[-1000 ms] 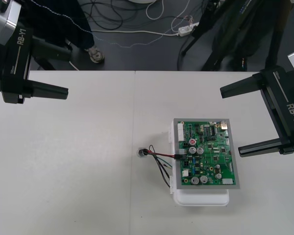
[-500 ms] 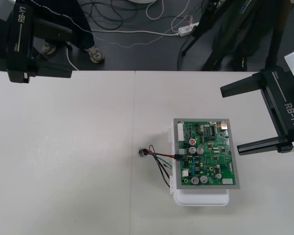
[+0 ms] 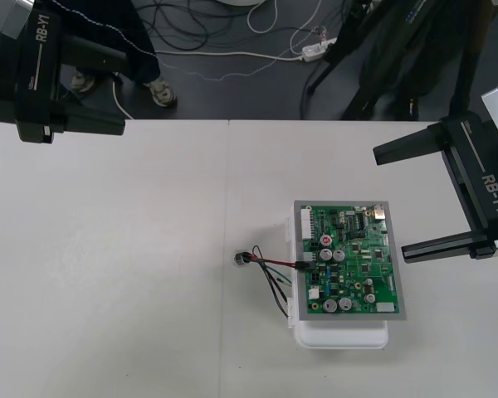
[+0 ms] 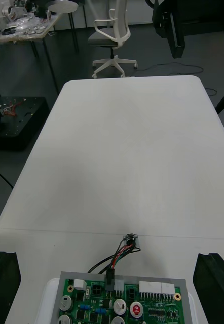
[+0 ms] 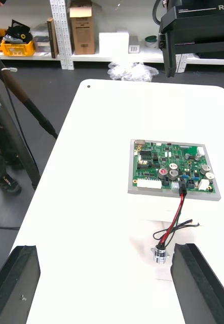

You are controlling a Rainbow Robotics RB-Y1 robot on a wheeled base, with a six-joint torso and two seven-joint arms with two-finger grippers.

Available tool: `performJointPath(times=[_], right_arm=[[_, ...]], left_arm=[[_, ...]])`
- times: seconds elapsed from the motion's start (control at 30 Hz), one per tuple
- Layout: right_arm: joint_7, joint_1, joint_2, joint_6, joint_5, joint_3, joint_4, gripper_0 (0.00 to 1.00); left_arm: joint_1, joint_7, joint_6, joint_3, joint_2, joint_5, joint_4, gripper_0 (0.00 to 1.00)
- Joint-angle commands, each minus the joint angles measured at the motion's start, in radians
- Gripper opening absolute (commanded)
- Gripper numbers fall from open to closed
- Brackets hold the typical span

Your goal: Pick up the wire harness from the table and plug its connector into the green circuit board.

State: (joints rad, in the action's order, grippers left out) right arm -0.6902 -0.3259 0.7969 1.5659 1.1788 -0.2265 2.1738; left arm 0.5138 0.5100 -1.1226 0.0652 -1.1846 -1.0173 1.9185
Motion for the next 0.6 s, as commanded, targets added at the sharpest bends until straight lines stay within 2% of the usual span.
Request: performJointPath(times=[0.03, 0.6], right_arm=[[0.051, 0.010, 0.035, 0.005, 0.005, -0.030, 0.021, 1.00], [0.051, 0.010, 0.035, 0.005, 0.005, -0.030, 0.021, 1.00]], left_arm=[[0.040, 0.062, -0.020, 0.008, 0.010, 0.005, 0.017, 0.76], [0.040, 0.062, -0.020, 0.008, 0.010, 0.005, 0.017, 0.76]])
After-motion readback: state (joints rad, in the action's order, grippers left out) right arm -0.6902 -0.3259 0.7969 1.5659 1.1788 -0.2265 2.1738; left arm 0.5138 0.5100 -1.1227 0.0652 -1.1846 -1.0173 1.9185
